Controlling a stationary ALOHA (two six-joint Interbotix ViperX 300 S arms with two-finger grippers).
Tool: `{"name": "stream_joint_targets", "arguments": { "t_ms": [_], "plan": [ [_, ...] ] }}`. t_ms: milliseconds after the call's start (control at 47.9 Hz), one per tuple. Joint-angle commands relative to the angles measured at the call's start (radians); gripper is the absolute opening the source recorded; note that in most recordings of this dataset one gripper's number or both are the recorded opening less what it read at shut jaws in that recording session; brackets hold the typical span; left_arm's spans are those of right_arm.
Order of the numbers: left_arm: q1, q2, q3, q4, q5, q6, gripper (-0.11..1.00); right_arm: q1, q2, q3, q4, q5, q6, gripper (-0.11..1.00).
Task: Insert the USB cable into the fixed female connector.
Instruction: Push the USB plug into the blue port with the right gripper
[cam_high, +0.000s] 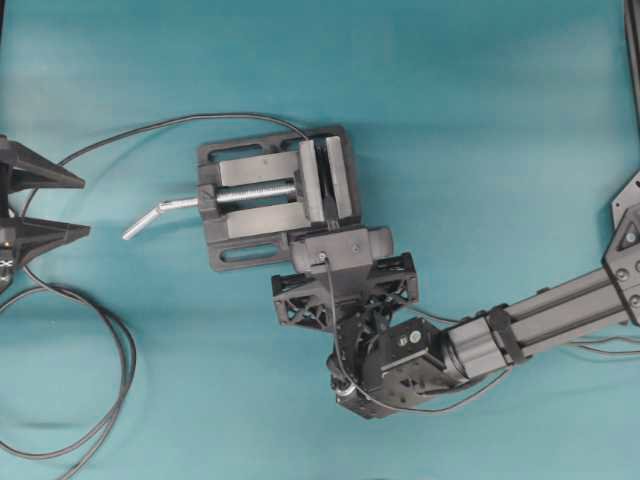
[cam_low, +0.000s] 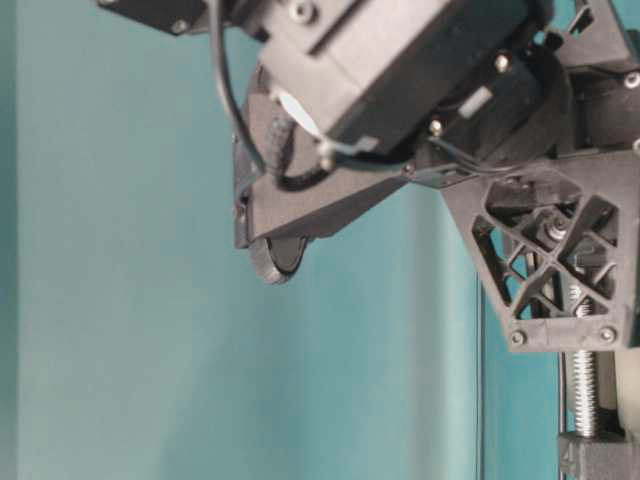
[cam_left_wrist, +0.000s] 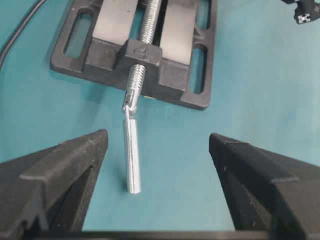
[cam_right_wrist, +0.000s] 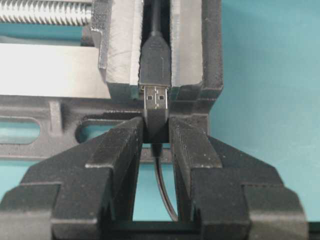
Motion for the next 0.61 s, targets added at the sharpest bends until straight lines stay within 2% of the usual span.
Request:
{"name": "stream_joint_targets", "arguments": {
  "t_ms": [0, 251, 585],
  "plan": [
    [-0.002, 0.009, -0.009, 0.0, -0.008, -0.012, 0.96, -0.046, -0.055, -0.018, -0.008, -0.009, -0.009, 0.22],
    [-0.002, 0.009, -0.009, 0.0, -0.008, -0.012, 0.96, -0.046, -0.06, -0.029, -0.008, -0.014, -0.035, 0.22],
    [-0.002, 0.009, -0.009, -0.002, -0.008, -0.012, 0.96, -0.055, -0.052, -0.017, -0.008, -0.012, -0.028, 0.22]
  ]
}}
